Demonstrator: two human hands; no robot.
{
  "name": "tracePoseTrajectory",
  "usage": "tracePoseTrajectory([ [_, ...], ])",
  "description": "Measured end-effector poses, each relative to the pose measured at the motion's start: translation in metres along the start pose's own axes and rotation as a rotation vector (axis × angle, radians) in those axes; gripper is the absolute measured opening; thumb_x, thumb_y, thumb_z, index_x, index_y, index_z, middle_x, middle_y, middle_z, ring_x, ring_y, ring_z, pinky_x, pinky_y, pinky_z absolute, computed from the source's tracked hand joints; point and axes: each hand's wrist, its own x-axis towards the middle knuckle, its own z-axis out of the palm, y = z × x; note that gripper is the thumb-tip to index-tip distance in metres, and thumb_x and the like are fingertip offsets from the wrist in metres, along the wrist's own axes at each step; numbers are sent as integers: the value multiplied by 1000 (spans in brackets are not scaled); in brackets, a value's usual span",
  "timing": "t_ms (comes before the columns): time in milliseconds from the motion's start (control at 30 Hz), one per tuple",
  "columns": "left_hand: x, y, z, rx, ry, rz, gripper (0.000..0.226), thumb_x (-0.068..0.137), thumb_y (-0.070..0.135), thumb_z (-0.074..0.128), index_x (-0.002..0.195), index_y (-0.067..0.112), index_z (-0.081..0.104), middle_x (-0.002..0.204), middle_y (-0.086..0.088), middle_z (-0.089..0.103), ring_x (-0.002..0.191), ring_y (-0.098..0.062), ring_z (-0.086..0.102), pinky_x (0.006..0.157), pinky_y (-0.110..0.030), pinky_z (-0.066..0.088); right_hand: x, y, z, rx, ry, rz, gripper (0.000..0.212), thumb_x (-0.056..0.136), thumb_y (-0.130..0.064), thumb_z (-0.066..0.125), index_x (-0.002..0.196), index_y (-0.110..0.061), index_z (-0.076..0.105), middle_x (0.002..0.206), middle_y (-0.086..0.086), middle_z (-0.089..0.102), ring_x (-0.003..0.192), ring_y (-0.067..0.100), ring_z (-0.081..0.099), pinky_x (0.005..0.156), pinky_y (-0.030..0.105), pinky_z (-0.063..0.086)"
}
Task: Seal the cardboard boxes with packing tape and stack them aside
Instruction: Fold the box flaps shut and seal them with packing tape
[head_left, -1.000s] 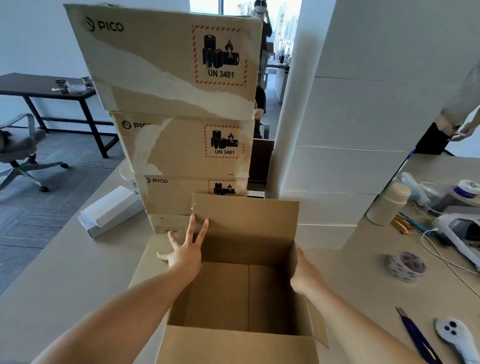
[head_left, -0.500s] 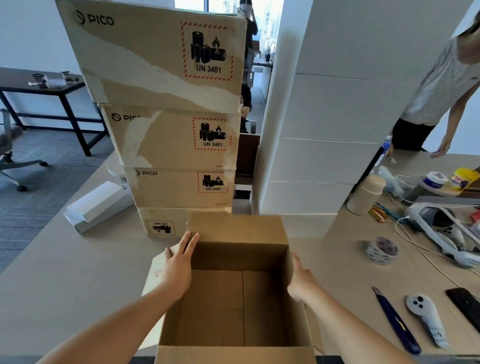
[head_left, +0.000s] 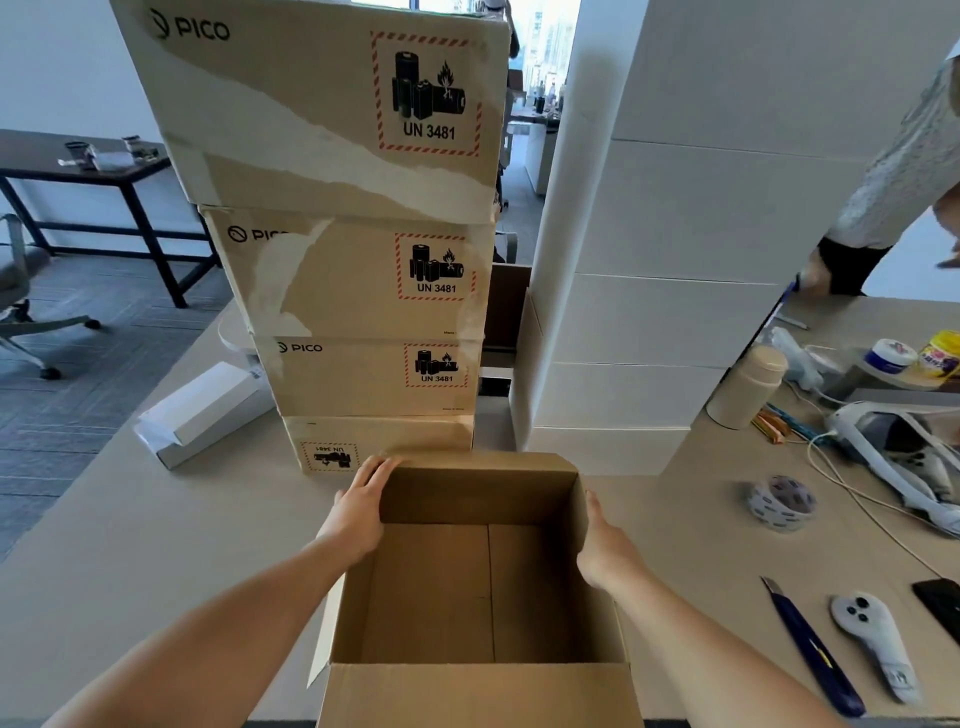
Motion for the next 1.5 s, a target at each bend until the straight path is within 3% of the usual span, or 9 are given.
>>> tracePoseTrajectory([
  [300, 43, -24, -13, -19, 2, -2, 102, 87, -17, 45, 156, 44, 0, 165, 13, -6, 148, -39, 20, 119, -48, 27, 27, -23, 2, 73, 86, -97, 70, 103, -17, 38, 153, -42, -4, 100, 1, 56, 70, 12, 60, 49, 16, 44],
  [400, 44, -26, -13, 2, 15, 17, 99, 91, -14, 45, 156, 43, -3, 164, 13, -13, 149, -40, 16, 119, -50, 25, 33, -20, 5, 102, 115, -110, 62, 104, -23, 33, 152, -45, 0, 125, 7, 57, 88, 16, 63, 71, 24, 56],
  [533, 37, -22, -21, 169, 3, -2, 91, 97, -5, 42, 152, 45, -10, 160, 14, -20, 152, -35, 9, 117, -49, 33, 23, -16, 0, 50, 56, -103, 71, 102, -19, 44, 154, -40, -1, 146, 4, 44, 98, 13, 60, 71, 17, 52],
  [667, 38, -2, -43, 231, -160, -19, 77, 98, 1, 45, 158, 32, 9, 166, 6, -1, 152, -32, 6, 122, -49, 19, 13, -23, -21, -53, -72, -126, 76, 98, -26, 55, 157, -28, 6, 156, 5, 33, 131, 26, 48, 100, 31, 44],
  [800, 39, 37, -75, 328, -338, 27, 73, 100, 24, 55, 158, 18, 11, 165, -7, 11, 150, -34, 15, 122, -40, 15, 14, -37, -54, -97, -117, -185, 65, 89, -39, 60, 148, -29, 35, 145, 1, 49, 127, 24, 50, 103, 33, 43],
  [1033, 23, 184, -177, 293, -416, 353, 54, 101, 35, 52, 151, 24, 36, 148, 0, 48, 131, -17, 49, 110, -37, 40, -30, -90, -214, -219, -134, -349, 54, 97, -40, 54, 147, -27, 38, 149, 0, 41, 120, 24, 52, 89, 31, 43],
  [1167, 2, 284, -255, 194, -270, 490, 50, 99, 34, 56, 147, 27, 43, 138, 4, 57, 115, -15, 62, 104, -37, 47, -44, -102, -320, -230, 47, -468, 54, 90, -50, 60, 139, -31, 47, 141, -3, 50, 116, 21, 57, 97, 37, 50],
  [1333, -18, 391, -352, 86, -51, 552, 48, 99, 33, 58, 145, 25, 46, 136, -3, 59, 103, -19, 68, 84, -30, 56, -86, -100, -457, -182, 144, -631, 40, 94, -42, 58, 130, -26, 51, 122, 3, 58, 91, 17, 66, 66, 27, 49],
  [1500, -26, 466, -413, -7, 156, 522, 37, 96, 31, 64, 132, 25, 58, 110, 6, 68, 95, -21, 72, 91, -40, 57, -105, -87, -557, -102, 325, -760, 28, 96, -40, 57, 121, -27, 55, 115, -4, 66, 87, 14, 70, 73, 29, 54],
])
